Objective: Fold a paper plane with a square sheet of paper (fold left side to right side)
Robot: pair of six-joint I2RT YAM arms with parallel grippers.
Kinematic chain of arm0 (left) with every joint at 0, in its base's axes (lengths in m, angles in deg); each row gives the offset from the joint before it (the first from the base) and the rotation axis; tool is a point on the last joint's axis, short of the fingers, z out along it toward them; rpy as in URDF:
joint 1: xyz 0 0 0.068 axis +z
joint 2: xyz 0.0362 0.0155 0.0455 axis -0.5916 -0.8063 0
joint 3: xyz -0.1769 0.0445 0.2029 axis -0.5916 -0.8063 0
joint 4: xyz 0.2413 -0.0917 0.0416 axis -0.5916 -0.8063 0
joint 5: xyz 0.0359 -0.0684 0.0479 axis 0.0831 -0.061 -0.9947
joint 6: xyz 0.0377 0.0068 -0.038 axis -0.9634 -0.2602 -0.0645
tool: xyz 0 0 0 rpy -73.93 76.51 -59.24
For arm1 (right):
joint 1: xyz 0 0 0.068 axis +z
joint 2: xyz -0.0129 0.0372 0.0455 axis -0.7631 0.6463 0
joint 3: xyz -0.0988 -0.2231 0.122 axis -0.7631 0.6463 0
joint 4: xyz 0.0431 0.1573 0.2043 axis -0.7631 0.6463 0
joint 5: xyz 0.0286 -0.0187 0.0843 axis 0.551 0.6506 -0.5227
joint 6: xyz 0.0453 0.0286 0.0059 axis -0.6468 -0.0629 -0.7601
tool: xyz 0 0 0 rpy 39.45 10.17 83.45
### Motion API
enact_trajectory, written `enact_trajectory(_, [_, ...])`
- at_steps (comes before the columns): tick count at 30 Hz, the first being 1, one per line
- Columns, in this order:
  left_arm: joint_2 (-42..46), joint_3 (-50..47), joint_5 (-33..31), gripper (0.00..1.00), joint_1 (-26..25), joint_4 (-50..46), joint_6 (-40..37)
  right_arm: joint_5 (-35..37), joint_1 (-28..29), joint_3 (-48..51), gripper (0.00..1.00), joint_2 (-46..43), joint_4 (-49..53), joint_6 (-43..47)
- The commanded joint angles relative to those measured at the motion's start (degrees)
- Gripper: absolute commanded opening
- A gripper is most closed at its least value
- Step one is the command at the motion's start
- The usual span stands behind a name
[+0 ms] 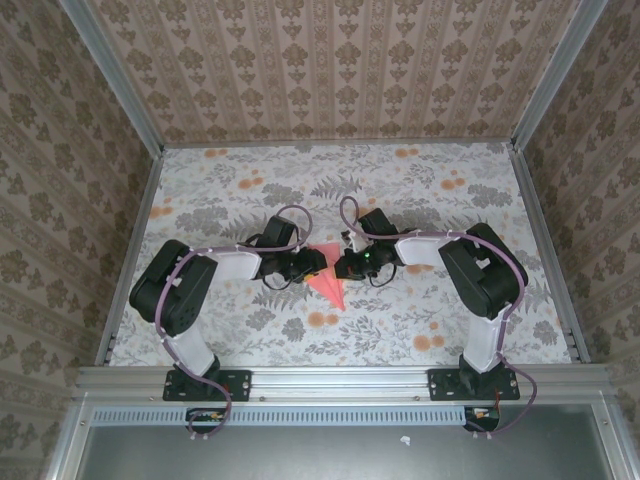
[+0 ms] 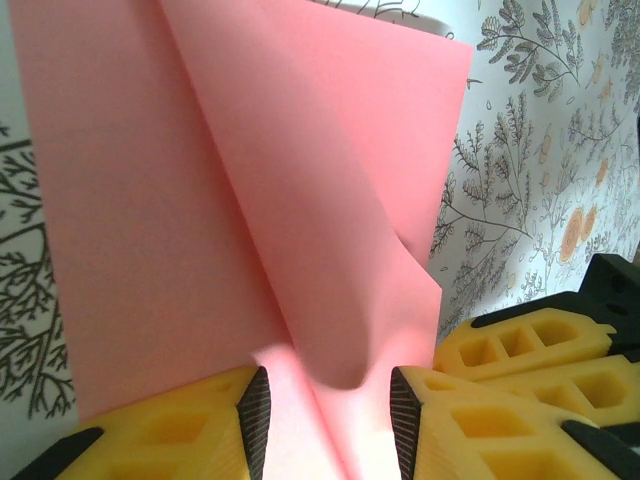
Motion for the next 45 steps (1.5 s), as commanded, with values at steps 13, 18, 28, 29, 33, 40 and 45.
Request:
enact_trajectory(13, [-0.9, -0.1, -1.0, 0.41, -0.3, -2.6, -0.3, 4.4, -0.2, -2.4, 0.07, 0.6, 6.1, 3.1])
enact_trajectory(18, [-0.8, -0.1, -1.0, 0.41, -0.3, -2.5, -0.4, 4.7, 0.0, -2.8, 0.07, 1.6, 7.3, 3.7])
enact_trajectory(28, [0.8, 1.6, 0.0, 0.46, -0.3, -3.5, -1.5, 7.8, 1.2, -4.9, 0.08, 3.7, 11.8, 5.4])
enact_trajectory(29, [1.5, 1.9, 0.0, 0.47, -0.3, -4.0, -1.9, 8.1, 1.2, -5.0, 0.08, 3.7, 12.1, 5.5])
enact_trajectory(33, [4.5, 4.1, -1.2, 0.48, -0.1, -7.9, -3.9, 8.9, 1.4, -4.9, 0.08, 4.0, 13.2, 5.8])
enact_trajectory(40, [3.0, 7.8, 2.2, 0.21, -0.1, -9.0, -4.2, 10.0, 1.9, -4.8, 0.08, 4.0, 13.8, 6.0])
enact_trajectory(45, [-0.6, 9.8, 4.2, 0.13, -0.1, -7.1, -4.2, 10.2, 2.1, -5.2, 0.08, 4.2, 14.3, 6.2])
